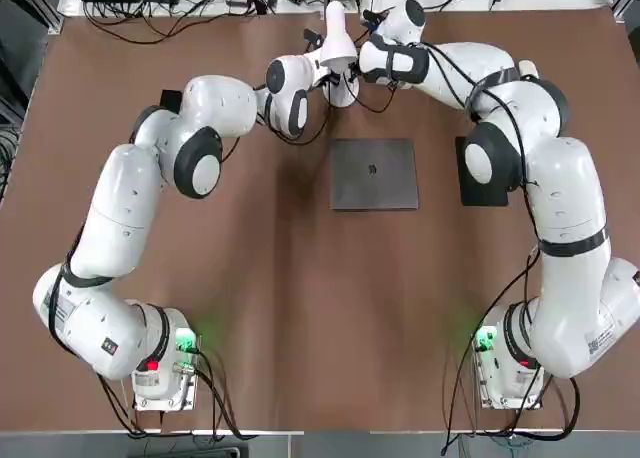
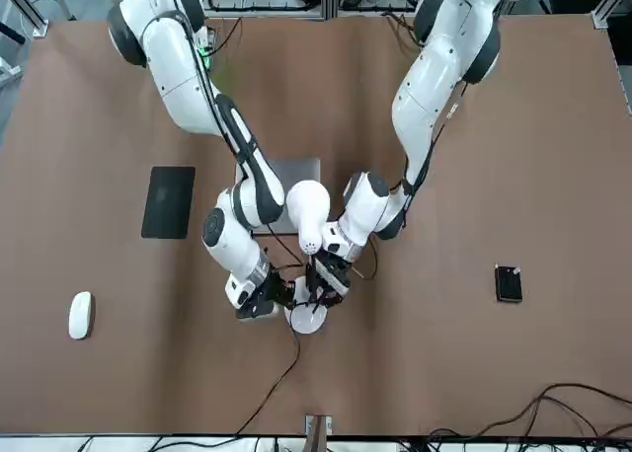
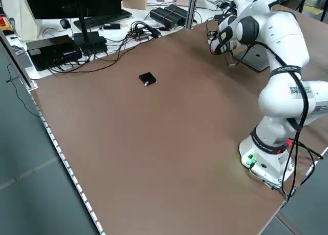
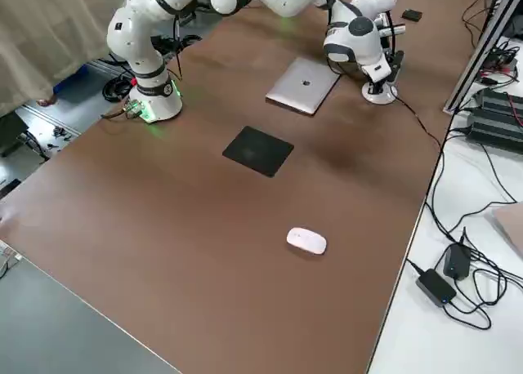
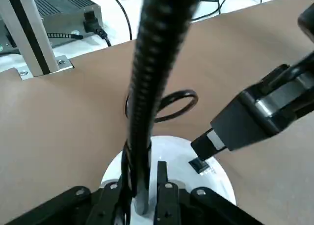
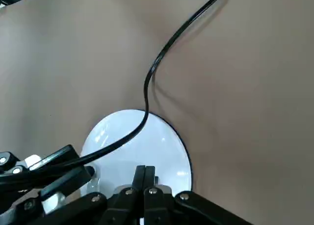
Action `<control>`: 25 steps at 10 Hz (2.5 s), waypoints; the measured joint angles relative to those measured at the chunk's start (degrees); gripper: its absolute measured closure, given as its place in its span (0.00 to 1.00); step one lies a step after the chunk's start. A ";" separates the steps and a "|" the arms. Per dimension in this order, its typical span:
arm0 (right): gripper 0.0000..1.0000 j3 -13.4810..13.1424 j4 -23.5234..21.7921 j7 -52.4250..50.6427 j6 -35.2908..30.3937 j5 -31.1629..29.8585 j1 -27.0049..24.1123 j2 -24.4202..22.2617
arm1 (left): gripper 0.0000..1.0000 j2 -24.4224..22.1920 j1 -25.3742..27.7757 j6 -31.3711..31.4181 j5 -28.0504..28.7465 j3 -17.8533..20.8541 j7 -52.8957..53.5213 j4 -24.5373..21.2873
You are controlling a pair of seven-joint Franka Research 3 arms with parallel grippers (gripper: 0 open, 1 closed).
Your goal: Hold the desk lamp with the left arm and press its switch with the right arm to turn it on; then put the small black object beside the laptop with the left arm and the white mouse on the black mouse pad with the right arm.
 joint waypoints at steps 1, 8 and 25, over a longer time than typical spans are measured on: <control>0.99 0.01 0.00 0.00 0.21 -0.55 0.14 0.02 | 0.76 0.08 0.01 0.20 0.00 0.02 -0.04 -0.23; 0.99 0.13 -0.10 0.00 1.09 -1.66 0.38 0.21 | 0.85 0.22 0.06 0.50 -0.03 0.33 0.00 -0.89; 0.99 -1.21 -1.00 -0.27 4.31 -2.84 3.67 0.18 | 0.85 -0.07 0.36 2.14 -0.06 0.86 0.09 -2.00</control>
